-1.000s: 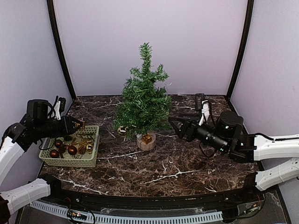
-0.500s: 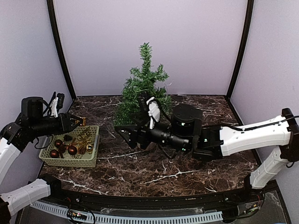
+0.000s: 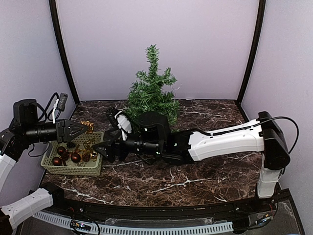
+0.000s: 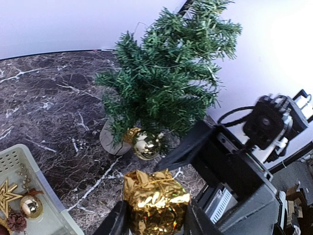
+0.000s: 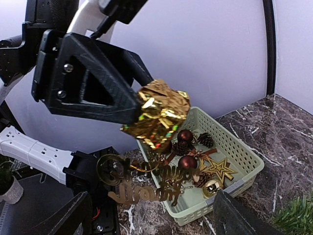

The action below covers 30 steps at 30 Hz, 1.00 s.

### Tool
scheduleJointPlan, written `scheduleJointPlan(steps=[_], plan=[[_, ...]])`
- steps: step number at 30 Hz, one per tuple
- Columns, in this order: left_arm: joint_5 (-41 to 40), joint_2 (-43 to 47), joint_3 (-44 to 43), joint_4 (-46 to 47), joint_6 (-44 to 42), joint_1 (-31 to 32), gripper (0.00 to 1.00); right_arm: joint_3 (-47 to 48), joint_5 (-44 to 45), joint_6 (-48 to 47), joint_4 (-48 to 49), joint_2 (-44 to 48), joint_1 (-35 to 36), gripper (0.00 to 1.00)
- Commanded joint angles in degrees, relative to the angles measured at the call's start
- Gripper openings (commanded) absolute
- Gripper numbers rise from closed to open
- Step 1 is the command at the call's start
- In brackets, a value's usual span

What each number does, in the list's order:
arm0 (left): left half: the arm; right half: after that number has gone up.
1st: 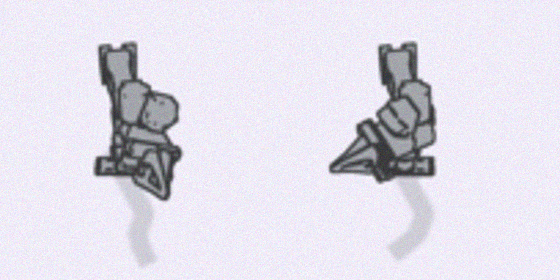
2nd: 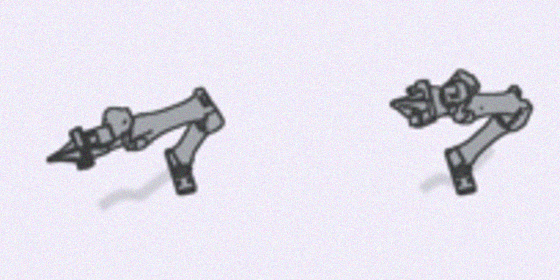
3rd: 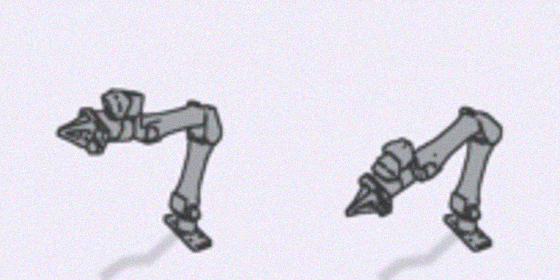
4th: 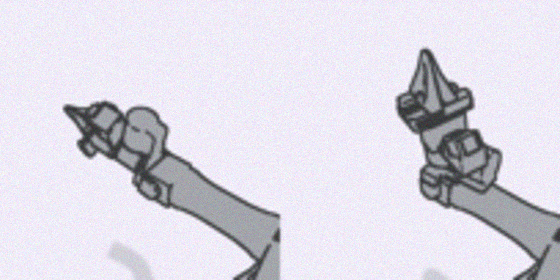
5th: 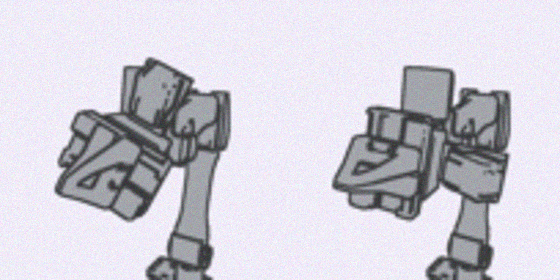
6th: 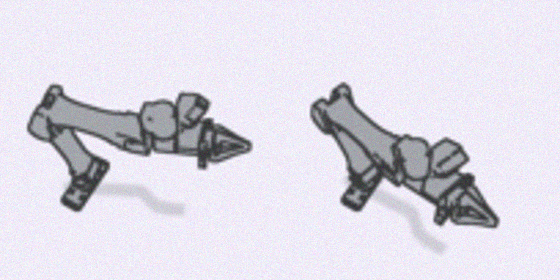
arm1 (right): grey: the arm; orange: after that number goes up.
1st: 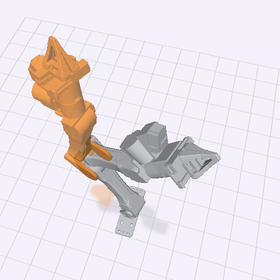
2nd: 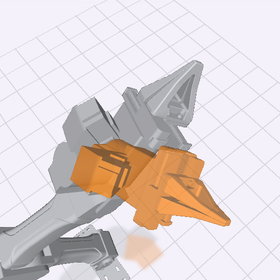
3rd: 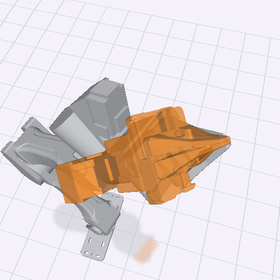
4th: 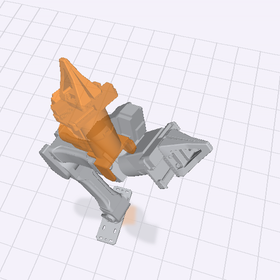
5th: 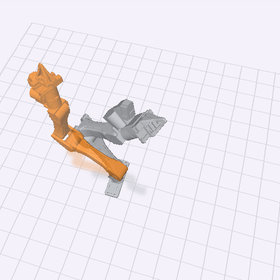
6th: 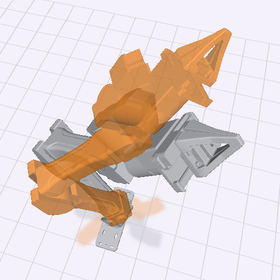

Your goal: Decorate the small christmas tree

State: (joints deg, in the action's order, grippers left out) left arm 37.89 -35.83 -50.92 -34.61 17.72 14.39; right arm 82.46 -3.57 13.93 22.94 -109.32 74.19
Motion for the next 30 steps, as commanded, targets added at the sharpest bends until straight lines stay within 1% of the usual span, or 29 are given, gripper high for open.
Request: scheduleJointPlan(steps=[1,4,9,16,23,26,30], plan=[[8.8,0.6,-1.2,-0.7,-2.6,-0.2,0.39,-1.0,-6.3,4.9,6.6,0.7,-2.1,0.87],[13.3,0.5,-0.7,0.0,-2.6,-0.2,0.39,-3.2,-11.7,6.1,10.6,1.5,-2.9,0.88],[17.9,0.1,-0.6,0.1,-3.3,-0.2,0.4,-1.0,-14.3,5.2,8.7,1.2,-3.0,0.87],[23.1,-1.1,-0.3,-0.6,-4.7,-0.2,0.4,4.4,-23.2,4.3,4.7,-0.2,-3.0,0.74],[27.0,-1.5,0.7,2.2,-2.7,-0.2,0.42,7.3,-23.6,3.3,1.2,-1.2,-2.9,0.66],[28.0,-1.6,1.2,3.3,-1.9,-0.2,0.42,9.1,-24.1,3.1,-0.6,-2.6,-2.9,0.65],[29.3,-1.9,1.4,3.6,-1.5,-0.2,0.42,9.7,-25.1,3.3,-0.7,-3.3,-3.0,0.65]])
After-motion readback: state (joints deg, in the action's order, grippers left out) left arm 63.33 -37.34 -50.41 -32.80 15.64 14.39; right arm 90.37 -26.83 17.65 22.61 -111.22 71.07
